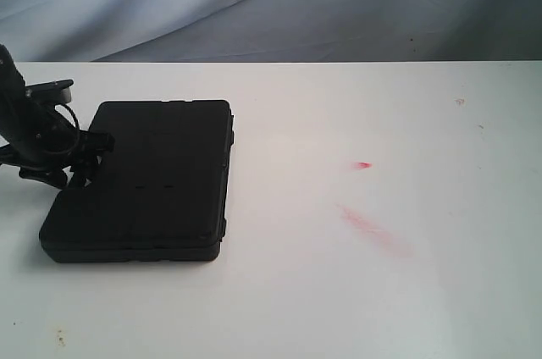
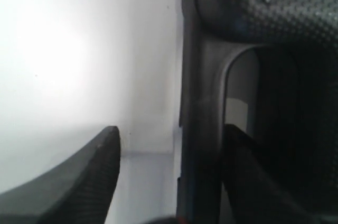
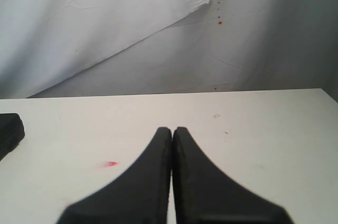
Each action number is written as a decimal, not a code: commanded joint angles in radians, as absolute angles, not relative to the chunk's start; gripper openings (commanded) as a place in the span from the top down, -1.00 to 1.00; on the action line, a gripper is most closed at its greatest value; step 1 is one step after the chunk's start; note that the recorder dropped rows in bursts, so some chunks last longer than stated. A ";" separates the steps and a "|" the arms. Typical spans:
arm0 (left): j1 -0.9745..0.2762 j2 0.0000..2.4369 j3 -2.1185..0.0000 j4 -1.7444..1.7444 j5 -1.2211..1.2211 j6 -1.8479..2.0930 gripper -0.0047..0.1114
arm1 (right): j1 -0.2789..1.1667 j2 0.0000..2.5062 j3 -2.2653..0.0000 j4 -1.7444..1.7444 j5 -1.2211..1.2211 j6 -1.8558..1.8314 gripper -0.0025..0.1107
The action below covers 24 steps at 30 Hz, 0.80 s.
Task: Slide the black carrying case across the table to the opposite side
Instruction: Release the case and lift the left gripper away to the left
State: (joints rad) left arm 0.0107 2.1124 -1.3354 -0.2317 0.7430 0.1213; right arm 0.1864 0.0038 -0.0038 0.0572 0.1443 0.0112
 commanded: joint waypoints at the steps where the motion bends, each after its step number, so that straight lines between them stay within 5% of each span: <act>1: 0.012 2.053 -1.332 -0.234 0.743 0.114 -0.02 | 0.180 0.000 0.000 0.047 0.134 0.008 0.96; 20: 0.012 1.821 -1.329 -0.312 0.984 0.114 0.00 | 0.180 0.000 0.000 0.047 0.134 0.008 0.96; 24: 0.007 1.739 -1.272 -0.321 0.953 0.144 0.28 | 0.180 0.000 0.000 0.047 0.134 0.008 0.96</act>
